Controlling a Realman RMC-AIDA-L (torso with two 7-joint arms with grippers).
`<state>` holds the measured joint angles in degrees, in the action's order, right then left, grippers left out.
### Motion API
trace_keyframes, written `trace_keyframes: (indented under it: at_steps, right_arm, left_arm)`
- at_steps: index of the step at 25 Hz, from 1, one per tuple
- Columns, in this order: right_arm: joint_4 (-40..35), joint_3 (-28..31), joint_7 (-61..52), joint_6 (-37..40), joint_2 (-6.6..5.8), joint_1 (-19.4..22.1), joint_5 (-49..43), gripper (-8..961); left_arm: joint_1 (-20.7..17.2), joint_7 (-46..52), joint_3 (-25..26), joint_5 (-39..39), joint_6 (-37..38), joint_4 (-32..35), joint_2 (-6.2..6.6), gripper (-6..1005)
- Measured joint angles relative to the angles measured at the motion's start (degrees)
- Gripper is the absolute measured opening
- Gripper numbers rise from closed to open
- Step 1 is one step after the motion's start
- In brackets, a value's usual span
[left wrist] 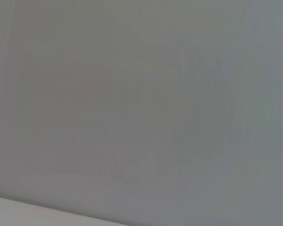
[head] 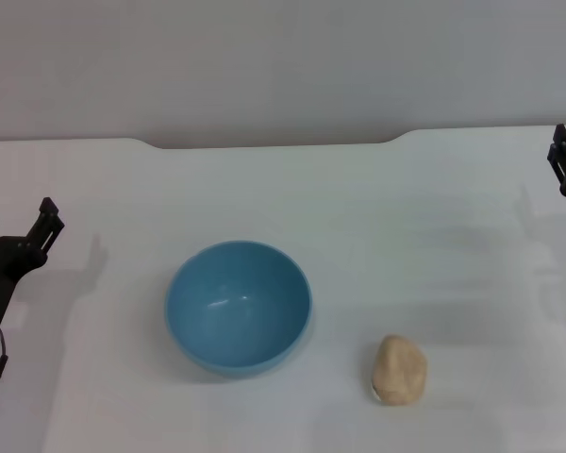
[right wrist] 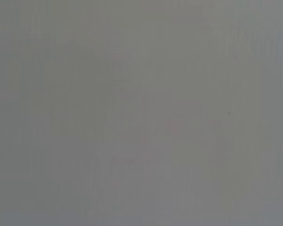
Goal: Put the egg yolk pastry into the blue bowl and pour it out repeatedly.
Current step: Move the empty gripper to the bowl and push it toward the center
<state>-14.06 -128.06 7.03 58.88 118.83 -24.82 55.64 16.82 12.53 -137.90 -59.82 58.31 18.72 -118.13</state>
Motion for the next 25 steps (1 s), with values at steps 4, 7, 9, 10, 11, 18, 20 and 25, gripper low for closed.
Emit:
trace_keyframes:
  at_steps: [4,7,9,10,11,18,20,25]
  right_arm:
    - [0.0,0.0,0.0,0.0,0.00,0.0,0.0,625]
    - [0.0,0.0,0.0,0.0,0.00,0.0,0.0,624]
    - [0.0,0.0,0.0,0.0,0.00,-0.1,0.0,624]
    - [0.0,0.0,0.0,0.0,0.00,-0.1,0.0,624]
    - [0.0,0.0,0.0,0.0,0.00,-0.1,0.0,623]
    - [0.1,0.0,0.0,-1.3,-0.13,-0.7,0.0,624]
    - [0.1,0.0,0.0,-1.4,-0.08,-0.7,0.0,624]
    - [0.2,0.0,0.0,-1.4,-0.01,-0.6,0.0,625]
  left_arm:
    - [0.0,-0.2,0.0,-0.2,0.0,0.0,0.00,891]
    - [0.1,-0.3,0.0,-0.3,0.0,-0.1,0.00,891]
    - [0.1,-0.3,0.0,-0.3,0.0,-0.1,0.00,890]
    - [0.1,-0.3,0.0,-0.3,0.0,-0.1,0.00,890]
    - [0.2,-0.3,0.0,-0.3,0.0,-0.1,0.00,889]
    - [3.0,0.0,0.4,0.2,0.4,-0.1,0.87,890]
    - [4.6,0.0,0.8,0.8,0.5,0.2,1.61,890]
    - [8.8,6.2,2.9,7.8,-2.6,3.7,5.80,891]
